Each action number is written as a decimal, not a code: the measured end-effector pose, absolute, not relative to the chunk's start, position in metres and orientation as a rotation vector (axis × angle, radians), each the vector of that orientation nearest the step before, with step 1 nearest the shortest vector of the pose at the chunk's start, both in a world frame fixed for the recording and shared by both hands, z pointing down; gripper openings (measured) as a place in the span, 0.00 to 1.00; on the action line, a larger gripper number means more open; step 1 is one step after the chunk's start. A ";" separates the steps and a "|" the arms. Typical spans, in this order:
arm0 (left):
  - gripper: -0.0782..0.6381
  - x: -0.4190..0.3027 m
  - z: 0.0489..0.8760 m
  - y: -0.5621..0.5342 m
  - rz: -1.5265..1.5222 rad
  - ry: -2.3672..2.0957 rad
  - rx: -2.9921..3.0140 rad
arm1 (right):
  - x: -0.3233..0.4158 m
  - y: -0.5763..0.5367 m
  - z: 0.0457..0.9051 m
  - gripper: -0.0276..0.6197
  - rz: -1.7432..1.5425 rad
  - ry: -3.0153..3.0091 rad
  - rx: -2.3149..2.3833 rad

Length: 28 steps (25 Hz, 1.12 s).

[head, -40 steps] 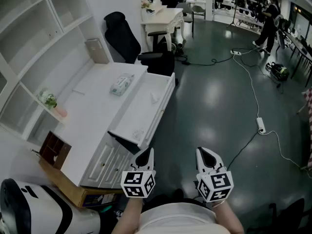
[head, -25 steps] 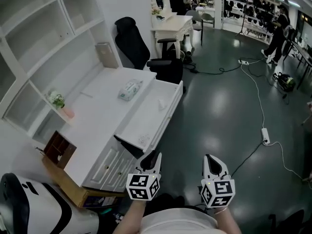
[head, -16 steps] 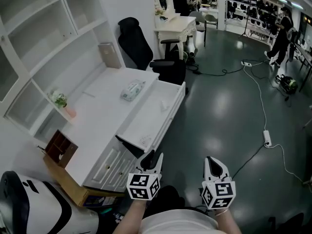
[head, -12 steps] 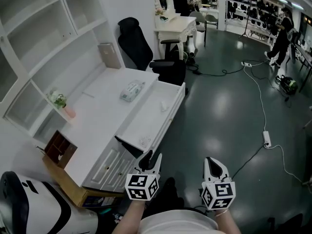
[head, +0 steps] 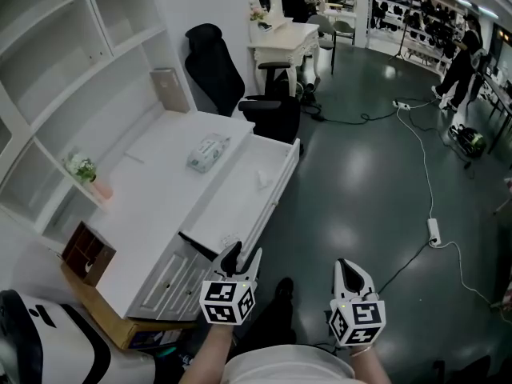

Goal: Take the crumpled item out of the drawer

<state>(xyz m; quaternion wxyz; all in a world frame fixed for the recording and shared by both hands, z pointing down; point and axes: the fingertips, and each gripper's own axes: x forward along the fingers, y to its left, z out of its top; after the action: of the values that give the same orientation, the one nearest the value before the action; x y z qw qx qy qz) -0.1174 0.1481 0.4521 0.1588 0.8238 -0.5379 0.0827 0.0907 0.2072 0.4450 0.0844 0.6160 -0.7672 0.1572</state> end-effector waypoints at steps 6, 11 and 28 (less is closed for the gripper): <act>0.39 -0.112 0.457 0.097 0.240 -1.531 2.348 | 0.099 0.163 0.453 0.05 0.491 -2.262 1.846; 0.39 -0.105 0.464 0.054 0.262 -1.500 2.339 | 0.104 0.118 0.454 0.05 0.511 -2.248 1.846; 0.41 -0.114 0.468 -0.075 0.293 -1.486 2.334 | 0.096 -0.004 0.461 0.05 0.549 -2.198 1.836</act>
<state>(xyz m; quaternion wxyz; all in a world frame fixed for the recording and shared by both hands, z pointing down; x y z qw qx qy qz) -0.1135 -0.0749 0.4684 0.1789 0.8254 -0.5254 0.1035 0.0961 -0.0042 0.4605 0.1126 0.6256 -0.7490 0.1869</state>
